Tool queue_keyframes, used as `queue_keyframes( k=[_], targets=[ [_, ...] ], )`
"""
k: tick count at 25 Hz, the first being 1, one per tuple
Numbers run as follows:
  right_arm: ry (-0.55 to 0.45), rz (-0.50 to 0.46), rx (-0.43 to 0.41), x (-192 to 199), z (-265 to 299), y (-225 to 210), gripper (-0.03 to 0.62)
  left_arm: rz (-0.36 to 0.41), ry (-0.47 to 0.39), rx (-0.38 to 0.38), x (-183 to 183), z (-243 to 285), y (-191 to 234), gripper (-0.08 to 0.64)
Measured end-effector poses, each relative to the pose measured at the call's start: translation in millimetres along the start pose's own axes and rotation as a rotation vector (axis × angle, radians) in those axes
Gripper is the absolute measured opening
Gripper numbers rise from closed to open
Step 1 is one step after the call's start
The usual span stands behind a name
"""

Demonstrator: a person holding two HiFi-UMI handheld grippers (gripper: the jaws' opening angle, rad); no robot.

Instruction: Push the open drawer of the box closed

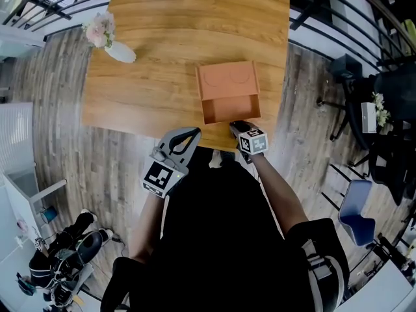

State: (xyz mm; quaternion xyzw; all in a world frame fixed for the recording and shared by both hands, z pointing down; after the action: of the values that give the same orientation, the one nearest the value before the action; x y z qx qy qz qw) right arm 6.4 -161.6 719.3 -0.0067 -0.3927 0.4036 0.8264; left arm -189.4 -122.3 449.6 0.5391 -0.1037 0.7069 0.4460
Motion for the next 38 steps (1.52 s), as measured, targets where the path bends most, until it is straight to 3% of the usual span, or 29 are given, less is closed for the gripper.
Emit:
queue_keyframes(
  k=[38],
  targets=[
    [-0.036, 0.009, 0.053, -39.8, 28.1, -23.3, 0.080, -0.021, -0.001, -0.013, -4.1, 0.8, 31.2, 0.023]
  ],
)
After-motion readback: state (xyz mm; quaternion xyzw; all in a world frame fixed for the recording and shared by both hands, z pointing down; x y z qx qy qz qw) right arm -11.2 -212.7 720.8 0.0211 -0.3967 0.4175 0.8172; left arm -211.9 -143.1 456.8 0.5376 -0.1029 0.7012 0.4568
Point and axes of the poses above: the fingertips, and each gripper's own axes: z forward along the fingers, y to its left, x out of its underside, the point moved 7 cm from there along -z, backward along the fingers, and after that the axes turned 13 degrees about -z, right-handed, at the moved point
